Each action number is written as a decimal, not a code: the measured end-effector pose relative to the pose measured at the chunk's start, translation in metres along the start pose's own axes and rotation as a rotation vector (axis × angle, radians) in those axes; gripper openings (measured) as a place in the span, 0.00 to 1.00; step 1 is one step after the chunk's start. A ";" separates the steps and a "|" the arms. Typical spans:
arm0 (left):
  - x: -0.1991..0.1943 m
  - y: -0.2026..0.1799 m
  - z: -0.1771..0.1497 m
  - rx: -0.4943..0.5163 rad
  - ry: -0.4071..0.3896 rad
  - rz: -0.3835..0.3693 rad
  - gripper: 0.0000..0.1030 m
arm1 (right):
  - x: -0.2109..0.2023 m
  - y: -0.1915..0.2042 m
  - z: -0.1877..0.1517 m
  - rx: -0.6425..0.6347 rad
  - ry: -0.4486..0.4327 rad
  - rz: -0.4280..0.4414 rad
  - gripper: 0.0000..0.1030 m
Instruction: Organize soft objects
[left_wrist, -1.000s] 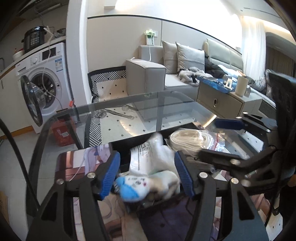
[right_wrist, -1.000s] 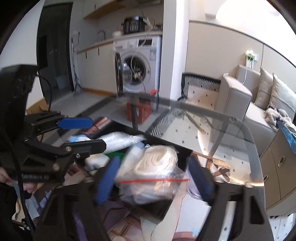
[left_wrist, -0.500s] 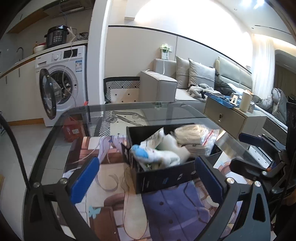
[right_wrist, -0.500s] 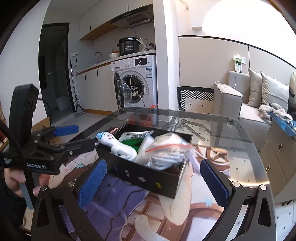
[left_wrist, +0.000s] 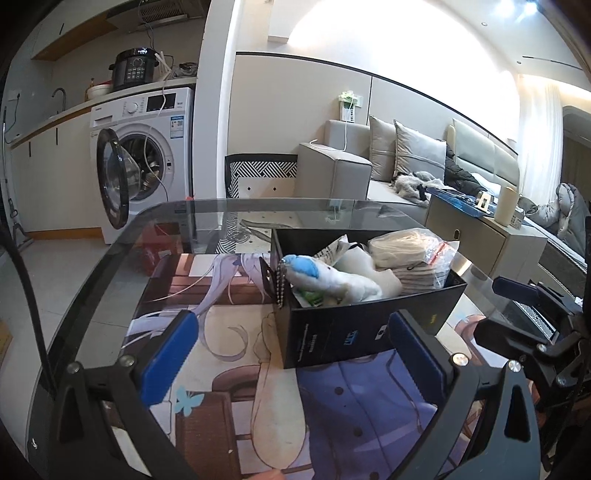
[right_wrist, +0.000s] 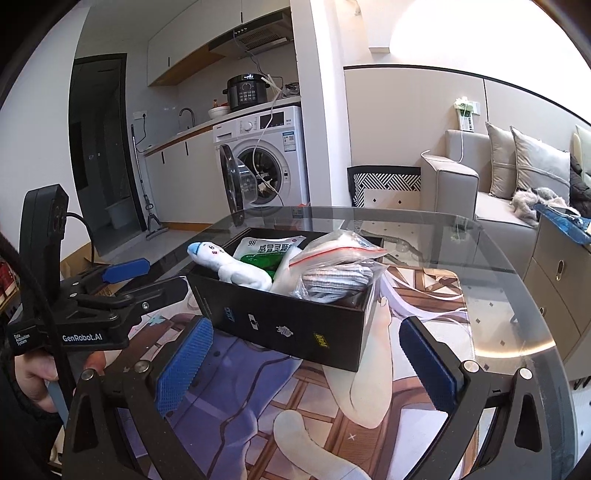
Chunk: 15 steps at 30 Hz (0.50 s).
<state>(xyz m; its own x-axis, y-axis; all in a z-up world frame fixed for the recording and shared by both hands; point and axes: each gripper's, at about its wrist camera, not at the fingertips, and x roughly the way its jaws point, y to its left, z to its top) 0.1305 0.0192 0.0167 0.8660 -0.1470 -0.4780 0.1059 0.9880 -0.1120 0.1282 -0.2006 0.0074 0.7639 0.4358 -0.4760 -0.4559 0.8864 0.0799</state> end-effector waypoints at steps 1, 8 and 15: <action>0.001 0.000 -0.001 0.000 -0.002 0.004 1.00 | 0.000 0.000 0.001 0.001 -0.007 0.001 1.00; 0.003 0.000 0.000 -0.006 0.002 0.012 1.00 | -0.002 0.004 0.004 -0.021 -0.036 -0.016 1.00; 0.003 -0.001 0.002 -0.003 -0.008 0.016 1.00 | -0.004 0.003 0.006 -0.029 -0.075 -0.028 1.00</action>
<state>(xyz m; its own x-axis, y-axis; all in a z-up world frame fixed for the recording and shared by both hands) 0.1344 0.0182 0.0169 0.8715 -0.1311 -0.4725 0.0907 0.9901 -0.1075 0.1265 -0.1987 0.0151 0.8081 0.4222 -0.4108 -0.4460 0.8941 0.0416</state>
